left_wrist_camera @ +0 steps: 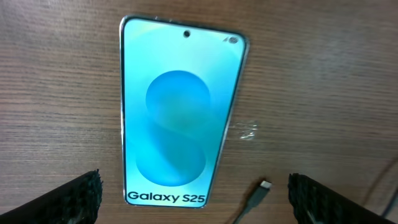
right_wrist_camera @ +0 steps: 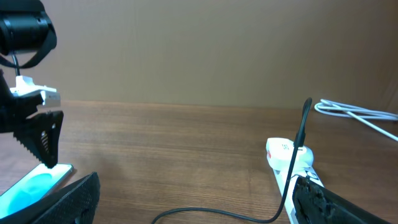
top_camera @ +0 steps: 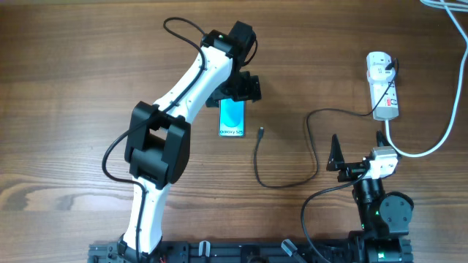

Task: Plug charger to phone and switch on socket
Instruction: 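Lower the left gripper and close it on the phone's top edge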

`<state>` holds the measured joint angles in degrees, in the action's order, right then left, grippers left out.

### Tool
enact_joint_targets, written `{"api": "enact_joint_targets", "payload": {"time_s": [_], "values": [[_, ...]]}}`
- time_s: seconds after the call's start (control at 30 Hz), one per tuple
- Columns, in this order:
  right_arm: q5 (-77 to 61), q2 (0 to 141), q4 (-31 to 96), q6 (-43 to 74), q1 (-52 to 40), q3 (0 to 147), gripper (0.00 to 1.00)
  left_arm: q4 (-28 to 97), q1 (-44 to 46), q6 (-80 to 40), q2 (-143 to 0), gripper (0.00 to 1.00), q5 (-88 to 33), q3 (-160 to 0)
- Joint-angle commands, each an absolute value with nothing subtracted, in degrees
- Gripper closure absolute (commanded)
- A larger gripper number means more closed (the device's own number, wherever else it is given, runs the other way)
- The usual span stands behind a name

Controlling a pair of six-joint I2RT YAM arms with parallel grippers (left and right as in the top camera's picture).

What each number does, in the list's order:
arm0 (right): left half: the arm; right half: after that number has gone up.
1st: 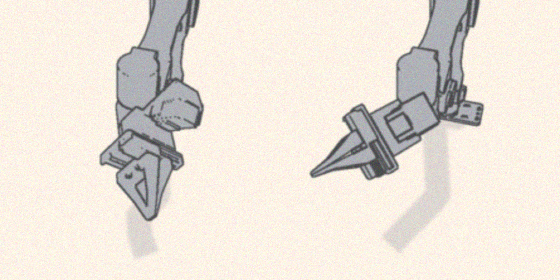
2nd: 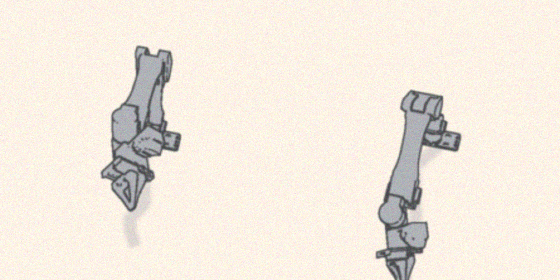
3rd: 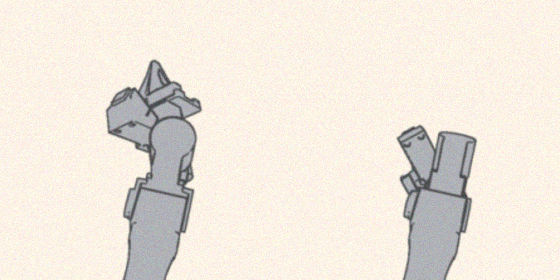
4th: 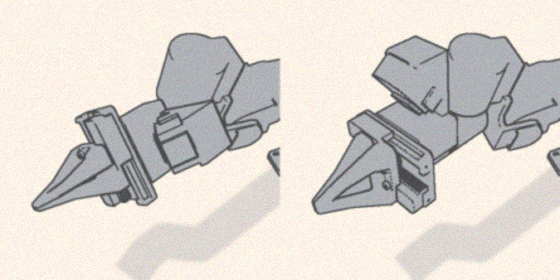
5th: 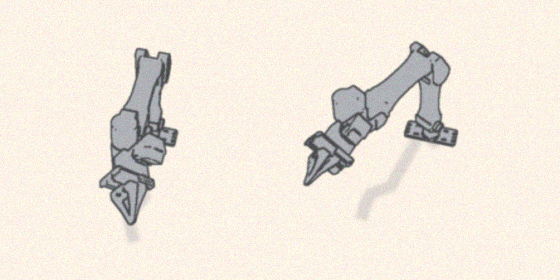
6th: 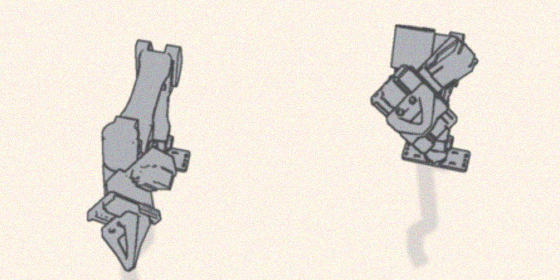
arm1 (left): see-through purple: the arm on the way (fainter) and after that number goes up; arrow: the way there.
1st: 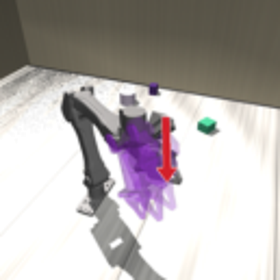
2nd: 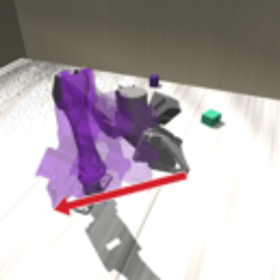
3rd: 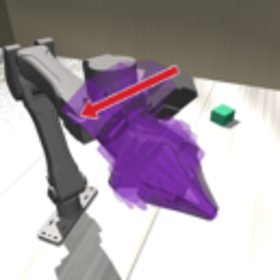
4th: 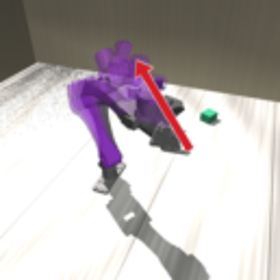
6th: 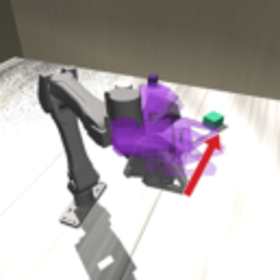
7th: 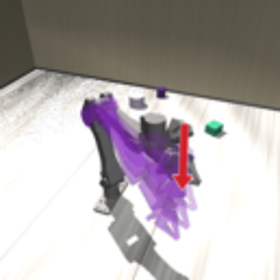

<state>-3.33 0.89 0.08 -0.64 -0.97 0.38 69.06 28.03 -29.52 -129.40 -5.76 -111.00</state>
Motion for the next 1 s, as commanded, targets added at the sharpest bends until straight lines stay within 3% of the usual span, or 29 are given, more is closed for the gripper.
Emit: {"api": "enact_joint_targets", "payload": {"time_s": [0.0, 0.57, 0.97], "values": [[-2.57, 0.64, -0.14, 0.14, -1.19, 0.30, 0.00, 67.85, 28.27, -30.52, -130.52, 0.00, -4.82, -108.62], [-2.57, 0.64, -0.12, 0.12, -1.19, 0.30, 0.00, 61.67, 29.52, -30.00, -130.52, 0.00, -0.19, -101.82], [-2.57, 0.64, -0.12, 0.12, -1.19, 0.30, 0.01, 58.98, 29.41, -17.47, -130.54, 0.00, -0.54, -100.77]]}}
